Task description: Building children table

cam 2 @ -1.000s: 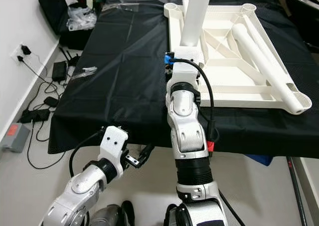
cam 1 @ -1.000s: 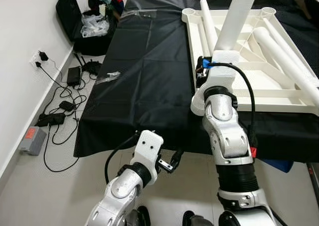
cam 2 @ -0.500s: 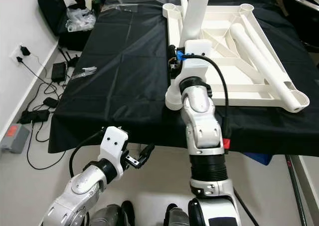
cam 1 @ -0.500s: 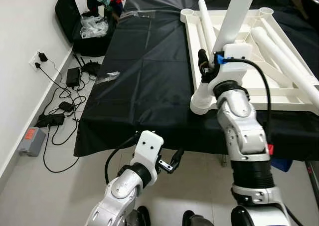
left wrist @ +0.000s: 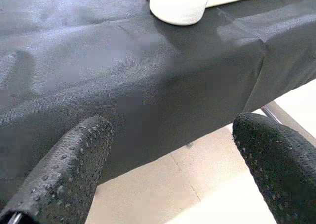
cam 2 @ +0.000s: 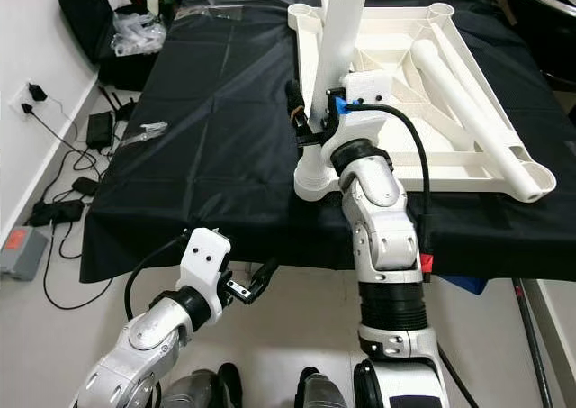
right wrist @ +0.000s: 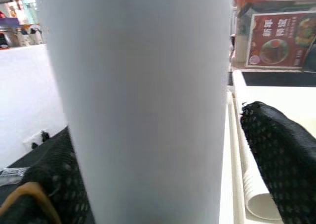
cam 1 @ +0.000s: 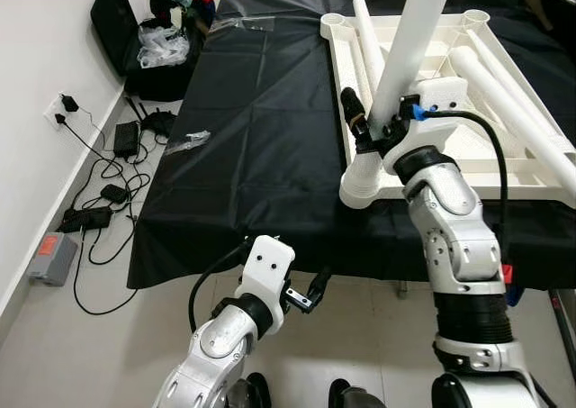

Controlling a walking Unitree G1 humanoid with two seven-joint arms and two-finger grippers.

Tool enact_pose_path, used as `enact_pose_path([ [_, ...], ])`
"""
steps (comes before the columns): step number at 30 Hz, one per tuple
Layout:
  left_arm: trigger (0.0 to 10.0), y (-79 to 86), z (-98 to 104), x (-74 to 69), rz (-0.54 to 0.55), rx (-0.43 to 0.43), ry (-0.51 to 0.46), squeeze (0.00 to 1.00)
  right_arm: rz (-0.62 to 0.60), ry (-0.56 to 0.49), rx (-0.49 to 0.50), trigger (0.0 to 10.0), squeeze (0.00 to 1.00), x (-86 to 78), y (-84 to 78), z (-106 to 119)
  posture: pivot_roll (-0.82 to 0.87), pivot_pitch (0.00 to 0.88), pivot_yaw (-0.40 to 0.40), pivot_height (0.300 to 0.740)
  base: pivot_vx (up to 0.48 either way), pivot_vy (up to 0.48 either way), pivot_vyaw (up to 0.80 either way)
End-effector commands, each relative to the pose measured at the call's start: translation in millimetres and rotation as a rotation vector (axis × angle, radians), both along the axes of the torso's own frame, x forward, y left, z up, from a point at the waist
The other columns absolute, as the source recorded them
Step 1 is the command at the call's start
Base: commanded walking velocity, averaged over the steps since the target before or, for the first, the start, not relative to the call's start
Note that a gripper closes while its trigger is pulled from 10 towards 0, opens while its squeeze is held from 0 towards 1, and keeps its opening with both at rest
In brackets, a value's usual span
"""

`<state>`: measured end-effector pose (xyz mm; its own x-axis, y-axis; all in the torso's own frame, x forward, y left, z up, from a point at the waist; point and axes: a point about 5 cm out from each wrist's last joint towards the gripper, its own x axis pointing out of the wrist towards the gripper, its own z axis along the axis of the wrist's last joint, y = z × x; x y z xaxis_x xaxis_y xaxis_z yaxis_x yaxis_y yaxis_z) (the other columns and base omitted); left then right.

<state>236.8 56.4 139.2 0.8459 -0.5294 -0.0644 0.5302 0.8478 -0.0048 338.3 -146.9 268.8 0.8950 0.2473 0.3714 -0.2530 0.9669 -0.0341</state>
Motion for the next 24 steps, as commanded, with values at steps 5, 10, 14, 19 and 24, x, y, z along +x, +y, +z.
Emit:
enact_pose_path([
  [5, 10.0, 1.0, -3.3, -2.2, 0.005, 0.007, 0.018, 0.0, 0.281, 0.006, -0.013, 10.0, 0.0, 1.2, 6.4, 7.1, 0.14, 0.237, -0.01, 0.74, 0.0, 0.0, 0.0],
  [10, 10.0, 0.8, -3.3, -2.4, 0.006, 0.006, 0.018, 0.0, 0.473, -0.001, -0.058, 10.0, 0.0, 0.0, -0.9, 17.4, 0.14, 0.235, -0.014, 0.74, 0.0, 0.0, 0.0],
  [14, 10.0, 0.7, -3.5, -3.2, 0.006, 0.006, 0.018, 0.0, 0.571, 0.01, -0.096, 10.0, 0.0, -0.4, -3.9, 19.8, 0.15, 0.233, -0.013, 0.74, 0.0, 0.0, 0.0],
  [19, 10.0, 1.0, -3.6, -3.6, 0.007, 0.006, 0.017, 0.0, 0.668, 0.041, -0.123, 10.0, 0.0, 1.9, -4.6, 19.1, 0.15, 0.226, -0.015, 0.74, 0.0, 0.0, 0.0],
  [24, 10.0, 0.7, -2.3, -4.2, 0.004, -0.002, 0.01, 0.0, 0.73, 0.059, -0.127, 10.0, 0.0, 4.9, -4.2, 19.1, 0.15, 0.226, -0.015, 0.74, 0.0, 0.0, 0.0],
])
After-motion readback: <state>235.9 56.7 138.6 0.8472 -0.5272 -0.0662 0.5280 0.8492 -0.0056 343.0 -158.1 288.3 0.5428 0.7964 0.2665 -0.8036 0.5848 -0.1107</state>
